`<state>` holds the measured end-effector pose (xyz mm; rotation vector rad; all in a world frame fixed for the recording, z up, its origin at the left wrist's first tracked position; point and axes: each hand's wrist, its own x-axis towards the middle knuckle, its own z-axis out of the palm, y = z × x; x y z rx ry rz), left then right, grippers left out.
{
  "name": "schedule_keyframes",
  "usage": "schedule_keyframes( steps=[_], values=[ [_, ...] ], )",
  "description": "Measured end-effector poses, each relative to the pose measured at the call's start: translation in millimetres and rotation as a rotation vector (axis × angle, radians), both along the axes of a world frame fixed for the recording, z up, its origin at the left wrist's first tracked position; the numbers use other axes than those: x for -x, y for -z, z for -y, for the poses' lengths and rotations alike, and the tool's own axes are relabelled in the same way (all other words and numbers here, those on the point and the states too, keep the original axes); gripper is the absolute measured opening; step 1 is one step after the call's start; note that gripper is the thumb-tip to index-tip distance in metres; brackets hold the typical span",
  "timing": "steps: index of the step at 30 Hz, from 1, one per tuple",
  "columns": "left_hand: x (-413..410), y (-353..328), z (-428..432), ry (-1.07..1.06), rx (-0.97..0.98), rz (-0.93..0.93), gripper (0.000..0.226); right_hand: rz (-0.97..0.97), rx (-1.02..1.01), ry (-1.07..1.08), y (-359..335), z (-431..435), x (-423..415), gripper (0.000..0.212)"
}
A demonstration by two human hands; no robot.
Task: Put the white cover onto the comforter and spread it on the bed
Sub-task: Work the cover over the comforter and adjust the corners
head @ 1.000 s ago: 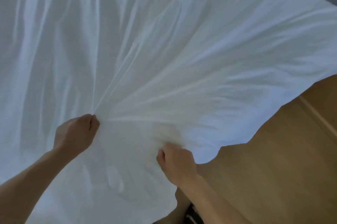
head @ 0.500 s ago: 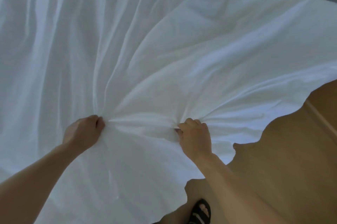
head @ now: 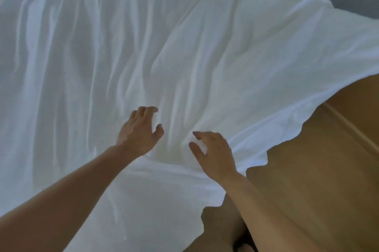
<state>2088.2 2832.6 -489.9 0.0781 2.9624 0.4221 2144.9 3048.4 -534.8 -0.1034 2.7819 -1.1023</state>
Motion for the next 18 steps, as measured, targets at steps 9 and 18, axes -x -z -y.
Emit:
schedule_keyframes(
  steps=[9, 18],
  values=[
    [69, 19, -245, 0.283, -0.026, 0.166, 0.071, 0.068, -0.138, 0.339, 1, -226, 72, 0.062],
    [158, 26, -434, 0.36, 0.119, 0.222, 0.083, 0.149, -0.045, 0.558, -14, -410, 129, 0.071]
  ],
)
